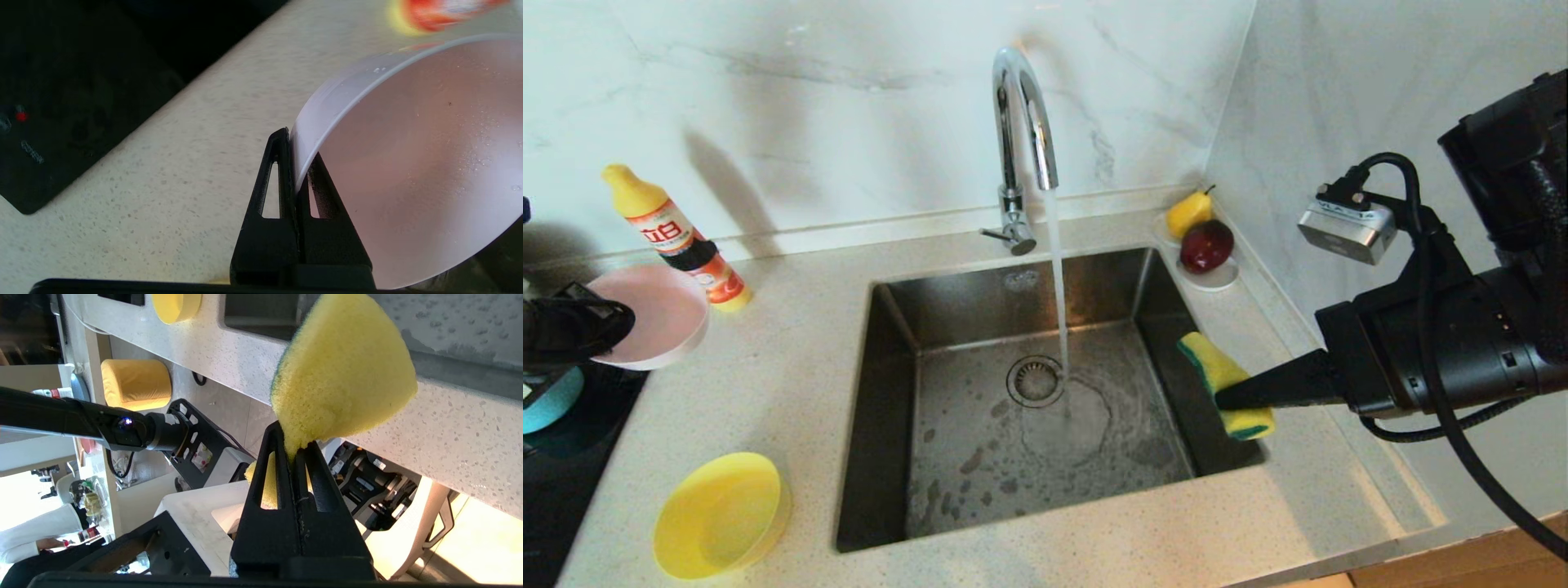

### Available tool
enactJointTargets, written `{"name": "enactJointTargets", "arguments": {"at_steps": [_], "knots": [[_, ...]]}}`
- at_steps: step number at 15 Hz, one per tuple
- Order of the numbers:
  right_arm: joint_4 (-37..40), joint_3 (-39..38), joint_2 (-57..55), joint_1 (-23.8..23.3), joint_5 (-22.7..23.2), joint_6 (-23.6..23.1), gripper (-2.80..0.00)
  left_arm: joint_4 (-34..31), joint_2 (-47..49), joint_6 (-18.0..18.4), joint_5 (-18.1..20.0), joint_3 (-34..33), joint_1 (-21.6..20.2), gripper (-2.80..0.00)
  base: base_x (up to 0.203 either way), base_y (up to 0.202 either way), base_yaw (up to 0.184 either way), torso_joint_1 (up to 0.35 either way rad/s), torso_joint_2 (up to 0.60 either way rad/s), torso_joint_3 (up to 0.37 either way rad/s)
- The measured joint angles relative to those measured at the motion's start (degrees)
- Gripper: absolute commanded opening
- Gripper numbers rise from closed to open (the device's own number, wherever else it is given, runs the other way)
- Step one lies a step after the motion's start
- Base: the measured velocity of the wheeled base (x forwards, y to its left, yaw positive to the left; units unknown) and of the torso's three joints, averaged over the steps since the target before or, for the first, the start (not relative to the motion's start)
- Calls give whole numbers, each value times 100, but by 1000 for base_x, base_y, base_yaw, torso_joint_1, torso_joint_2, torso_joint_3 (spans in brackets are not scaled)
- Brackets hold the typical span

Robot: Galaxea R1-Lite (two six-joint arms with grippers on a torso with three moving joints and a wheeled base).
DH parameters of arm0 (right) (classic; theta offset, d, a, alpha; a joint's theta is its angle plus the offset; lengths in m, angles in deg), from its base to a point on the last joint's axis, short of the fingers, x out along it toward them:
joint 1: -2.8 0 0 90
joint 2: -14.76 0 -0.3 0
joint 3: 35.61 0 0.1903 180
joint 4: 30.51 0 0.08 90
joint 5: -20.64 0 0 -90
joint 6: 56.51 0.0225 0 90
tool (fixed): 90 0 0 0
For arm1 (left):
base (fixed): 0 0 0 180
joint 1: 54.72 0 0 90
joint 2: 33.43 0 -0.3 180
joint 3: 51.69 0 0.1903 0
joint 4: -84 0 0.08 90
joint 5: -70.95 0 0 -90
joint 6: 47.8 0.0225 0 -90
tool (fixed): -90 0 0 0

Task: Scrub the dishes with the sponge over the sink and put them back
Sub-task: Wash the bowl

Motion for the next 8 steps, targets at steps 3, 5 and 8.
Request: {"name": "enactJointTargets", "arguments": {"at_steps": [3,5,8], "knots": [[-4,-50,0,-12,6,-12,-280,43,285,-182,319,-144,-285,-280,0,0,0,0,0,0],[-4,-59,0,-12,6,-11,-280,62,401,-186,574,-238,-415,-280,0,0,0,0,0,0],[-6,-60,17,-12,6,-12,-280,83,584,-183,1033,-278,-633,-280,0,0,0,0,0,0]]}}
